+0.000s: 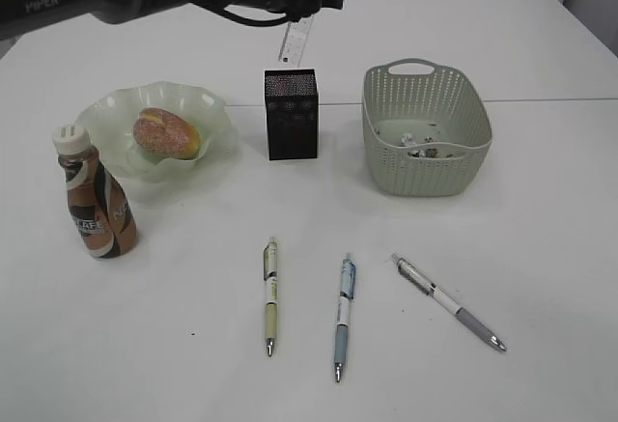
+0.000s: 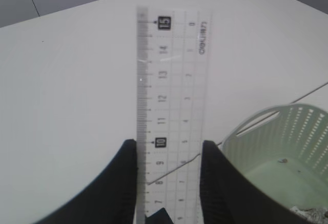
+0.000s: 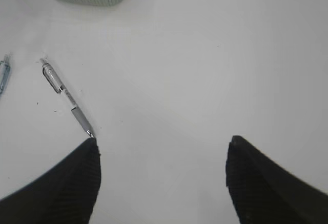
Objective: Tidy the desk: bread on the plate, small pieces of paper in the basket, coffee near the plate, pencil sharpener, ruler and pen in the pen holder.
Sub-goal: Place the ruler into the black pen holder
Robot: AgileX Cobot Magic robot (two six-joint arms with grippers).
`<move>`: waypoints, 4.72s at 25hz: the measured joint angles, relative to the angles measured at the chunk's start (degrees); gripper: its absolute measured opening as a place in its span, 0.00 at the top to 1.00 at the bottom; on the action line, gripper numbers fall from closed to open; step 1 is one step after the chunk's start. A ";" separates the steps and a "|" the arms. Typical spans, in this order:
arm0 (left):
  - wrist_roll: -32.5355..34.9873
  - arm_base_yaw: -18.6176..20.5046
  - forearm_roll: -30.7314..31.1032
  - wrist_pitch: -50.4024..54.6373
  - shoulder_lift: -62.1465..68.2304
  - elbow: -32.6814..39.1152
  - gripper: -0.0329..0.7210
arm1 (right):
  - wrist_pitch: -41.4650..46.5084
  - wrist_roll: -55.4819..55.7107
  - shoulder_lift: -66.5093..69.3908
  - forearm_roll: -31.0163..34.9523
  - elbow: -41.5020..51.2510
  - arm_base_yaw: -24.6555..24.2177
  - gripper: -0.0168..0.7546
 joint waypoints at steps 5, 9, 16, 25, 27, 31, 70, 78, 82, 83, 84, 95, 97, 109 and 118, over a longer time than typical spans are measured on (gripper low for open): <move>0.00 -0.10 0.00 7.68 -4.53 0.00 0.64 | 0.00 0.00 0.00 0.00 0.00 0.00 0.25; 0.00 -0.10 0.00 13.28 -7.79 0.00 0.64 | 0.00 0.00 0.00 0.00 0.00 0.00 0.25; 0.00 -0.10 -0.25 27.36 -13.83 0.00 0.64 | 0.00 0.00 0.00 0.00 0.00 0.00 0.25; 0.00 -0.10 -0.61 52.24 -21.61 0.00 0.64 | 0.00 0.00 0.00 1.17 0.00 0.00 0.25; 0.68 -0.10 -1.33 56.39 -22.65 0.00 0.64 | 0.00 0.00 0.00 1.57 0.00 0.00 0.25; 2.84 -0.10 -5.44 58.27 -24.11 0.24 0.64 | 0.00 0.00 0.00 1.78 0.00 0.00 0.25; 8.83 -0.10 -9.58 -50.82 -26.75 59.71 0.64 | 0.00 0.00 0.00 3.42 0.00 0.00 0.25; 8.83 -0.10 -9.21 -51.62 -17.23 48.61 0.64 | 0.00 0.00 0.00 0.99 0.00 0.00 0.25; 8.83 0.01 -8.95 -50.78 -14.28 43.98 0.64 | 0.00 0.00 0.00 -0.34 0.00 0.00 0.25; 8.83 0.13 -8.96 -50.50 -13.67 42.95 0.64 | 0.00 0.00 0.00 -0.62 0.00 0.00 0.25; 8.83 0.34 -8.96 -50.06 -12.92 41.64 0.64 | 0.00 0.00 0.00 -0.89 0.00 0.00 0.25; 8.83 1.04 -8.84 -46.94 -5.73 32.36 0.64 | 0.00 0.00 0.00 -1.68 0.00 0.00 0.25; 8.83 1.18 -8.84 -46.59 -4.71 31.14 0.64 | 0.00 0.00 0.00 -1.93 0.00 0.00 0.25; 7.60 2.01 -8.84 -44.40 1.17 24.56 0.64 | -0.19 0.00 0.00 -3.18 0.00 0.00 0.25; 7.47 2.01 -8.84 -44.27 1.57 24.22 0.64 | -1.32 0.00 0.00 -3.54 0.00 0.00 0.25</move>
